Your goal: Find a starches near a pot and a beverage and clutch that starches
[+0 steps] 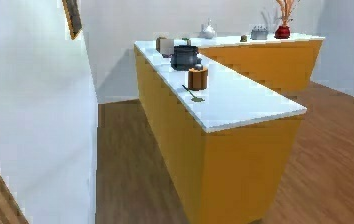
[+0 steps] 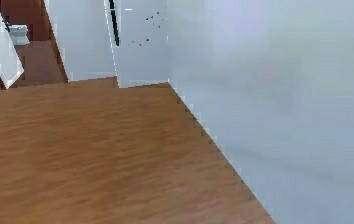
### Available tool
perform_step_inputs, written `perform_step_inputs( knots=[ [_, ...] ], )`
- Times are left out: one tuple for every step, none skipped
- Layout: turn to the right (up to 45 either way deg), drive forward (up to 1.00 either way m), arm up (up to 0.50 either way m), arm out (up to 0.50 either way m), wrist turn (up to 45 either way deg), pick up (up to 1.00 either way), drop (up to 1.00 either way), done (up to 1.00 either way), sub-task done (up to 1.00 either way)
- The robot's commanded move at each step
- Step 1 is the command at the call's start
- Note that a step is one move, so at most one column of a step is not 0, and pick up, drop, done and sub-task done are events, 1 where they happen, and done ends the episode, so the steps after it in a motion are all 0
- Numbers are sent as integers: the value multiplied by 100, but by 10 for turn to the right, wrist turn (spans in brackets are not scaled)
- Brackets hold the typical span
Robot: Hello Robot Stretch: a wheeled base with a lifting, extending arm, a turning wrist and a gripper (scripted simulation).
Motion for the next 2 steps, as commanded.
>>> perform_step_inputs(
  knots=[
    [0,50,0,0,0,0,0,0,0],
    [-180,0,0,0,0,0,0,0,0]
  ],
)
